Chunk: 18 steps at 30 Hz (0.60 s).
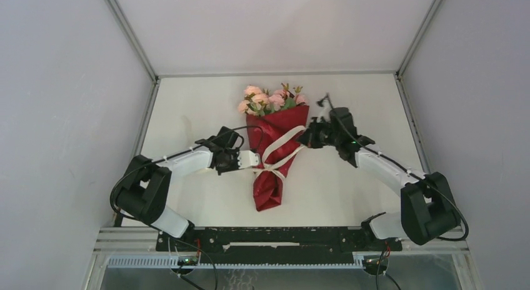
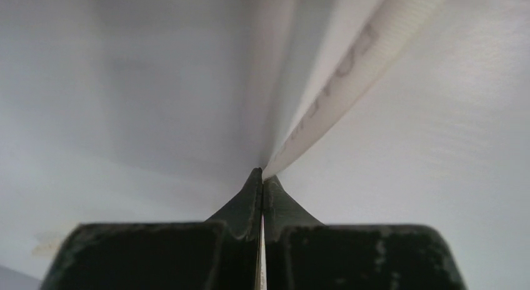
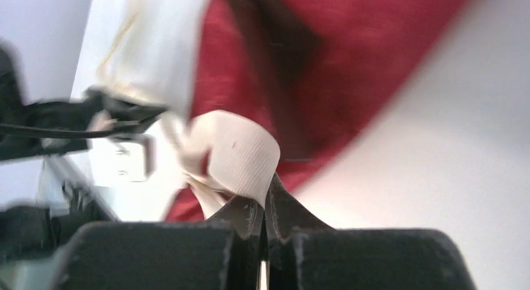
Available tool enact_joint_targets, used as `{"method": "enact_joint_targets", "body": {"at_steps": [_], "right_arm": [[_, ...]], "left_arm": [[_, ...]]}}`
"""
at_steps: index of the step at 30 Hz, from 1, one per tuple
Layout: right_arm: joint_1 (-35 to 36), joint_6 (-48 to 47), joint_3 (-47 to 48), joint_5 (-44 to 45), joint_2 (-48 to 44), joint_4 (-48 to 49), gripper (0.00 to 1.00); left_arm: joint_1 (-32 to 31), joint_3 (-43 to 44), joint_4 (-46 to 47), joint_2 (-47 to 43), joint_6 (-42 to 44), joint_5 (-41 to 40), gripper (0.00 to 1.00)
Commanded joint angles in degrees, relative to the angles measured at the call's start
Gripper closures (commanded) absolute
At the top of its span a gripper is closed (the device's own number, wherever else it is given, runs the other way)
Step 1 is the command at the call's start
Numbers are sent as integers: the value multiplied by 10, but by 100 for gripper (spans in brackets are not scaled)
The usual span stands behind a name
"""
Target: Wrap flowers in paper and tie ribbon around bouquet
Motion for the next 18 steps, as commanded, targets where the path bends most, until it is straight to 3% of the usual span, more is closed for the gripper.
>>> {"method": "enact_joint_targets", "body": {"at_steps": [1,5,10,18], "right_arm": [[-168,75,-71,63,-26,-75,100],[-318,102,-189,5,-36,-58,100],[-374,104,-239,19,-77,-48,100],[-421,96,-238,-11,-75,-47,100]], "left_arm": [[87,-3,22,-25,-48,-56,100],[181,-57,56,-55,-18,-92,100],[283,-73,79,-57,-7,-73,100],[324,-73,100,-55,1,-75,100]]}}
